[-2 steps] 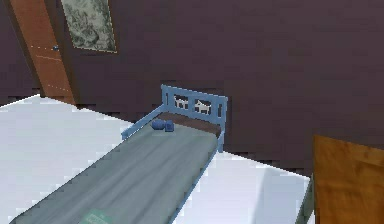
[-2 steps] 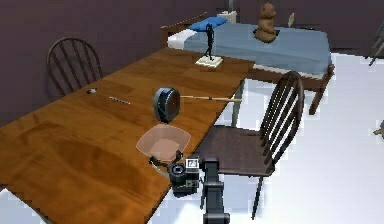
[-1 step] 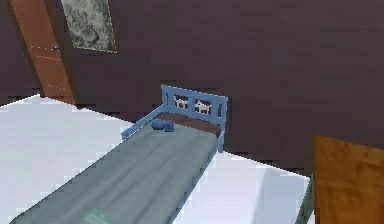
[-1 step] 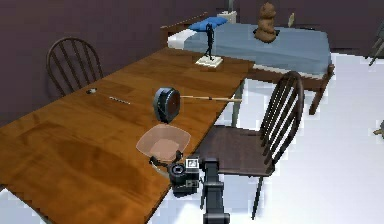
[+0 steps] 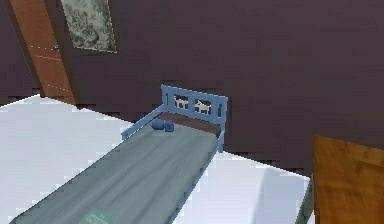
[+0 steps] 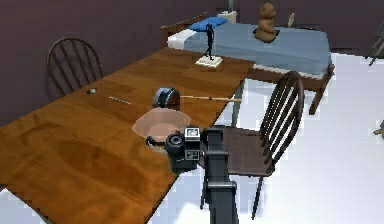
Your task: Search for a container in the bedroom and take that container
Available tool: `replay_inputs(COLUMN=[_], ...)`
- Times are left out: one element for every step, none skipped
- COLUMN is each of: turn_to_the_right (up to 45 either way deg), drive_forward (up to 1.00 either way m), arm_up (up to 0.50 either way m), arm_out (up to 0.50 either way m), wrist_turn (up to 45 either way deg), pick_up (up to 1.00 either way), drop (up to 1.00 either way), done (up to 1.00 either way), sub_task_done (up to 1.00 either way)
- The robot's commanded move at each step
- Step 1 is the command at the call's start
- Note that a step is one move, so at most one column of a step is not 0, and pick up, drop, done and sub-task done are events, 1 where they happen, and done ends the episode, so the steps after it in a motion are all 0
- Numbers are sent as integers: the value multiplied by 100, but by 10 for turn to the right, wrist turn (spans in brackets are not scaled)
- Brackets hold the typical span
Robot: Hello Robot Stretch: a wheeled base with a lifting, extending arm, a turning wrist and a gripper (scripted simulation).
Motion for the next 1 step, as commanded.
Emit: replay_inputs(turn_to_the_right=[0], drive_forward=[0], arm_up=[0], arm_out=[0], wrist_turn=[0], pick_up=[0], drop=[0], done=[100], sub_task_done=[0])
